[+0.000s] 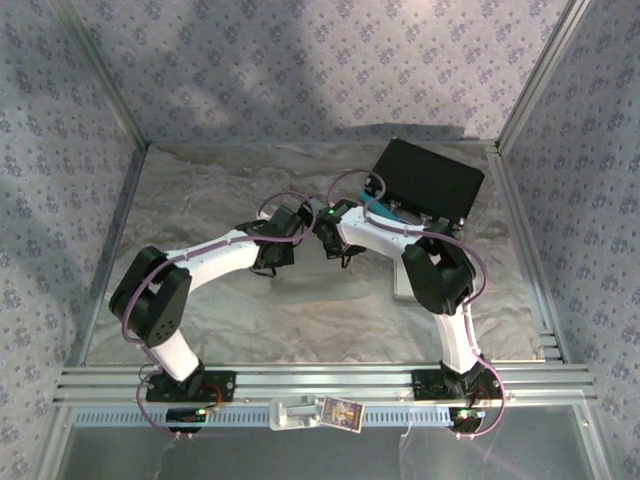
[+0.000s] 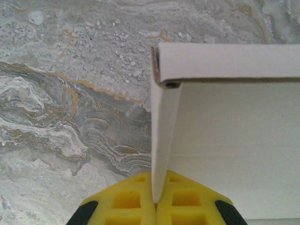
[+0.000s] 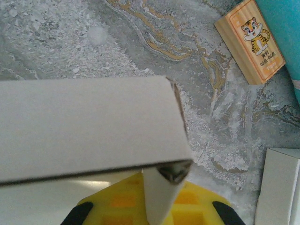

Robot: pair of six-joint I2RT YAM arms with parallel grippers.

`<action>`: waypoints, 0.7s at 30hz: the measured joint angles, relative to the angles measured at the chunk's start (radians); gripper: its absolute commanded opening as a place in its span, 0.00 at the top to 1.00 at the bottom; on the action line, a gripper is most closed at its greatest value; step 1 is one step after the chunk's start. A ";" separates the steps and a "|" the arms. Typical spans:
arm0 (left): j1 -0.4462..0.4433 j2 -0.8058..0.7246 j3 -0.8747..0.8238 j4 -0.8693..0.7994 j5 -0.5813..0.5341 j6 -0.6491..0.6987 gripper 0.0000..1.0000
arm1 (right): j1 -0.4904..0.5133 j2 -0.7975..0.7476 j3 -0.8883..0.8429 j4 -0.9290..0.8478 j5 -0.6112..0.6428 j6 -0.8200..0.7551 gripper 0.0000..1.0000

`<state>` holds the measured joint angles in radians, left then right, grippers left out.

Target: Fold the paper box

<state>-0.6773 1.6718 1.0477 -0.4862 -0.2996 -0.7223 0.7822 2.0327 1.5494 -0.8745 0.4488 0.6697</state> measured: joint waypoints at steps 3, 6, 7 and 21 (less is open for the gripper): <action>-0.002 0.000 -0.002 0.005 -0.009 -0.011 0.81 | -0.001 -0.001 0.000 0.001 -0.002 0.000 1.00; -0.002 0.005 -0.011 0.015 -0.021 -0.021 0.81 | 0.000 -0.002 -0.001 0.001 -0.001 0.000 1.00; -0.002 0.007 -0.011 0.017 -0.023 -0.024 0.81 | 0.000 -0.002 -0.002 0.003 -0.001 0.000 1.00; -0.008 0.005 -0.046 0.072 -0.035 -0.058 1.00 | 0.004 -0.012 -0.017 0.015 0.002 -0.001 1.00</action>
<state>-0.6857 1.6768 1.0019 -0.4137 -0.3344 -0.7799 0.7864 2.0209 1.5322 -0.8593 0.4503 0.6689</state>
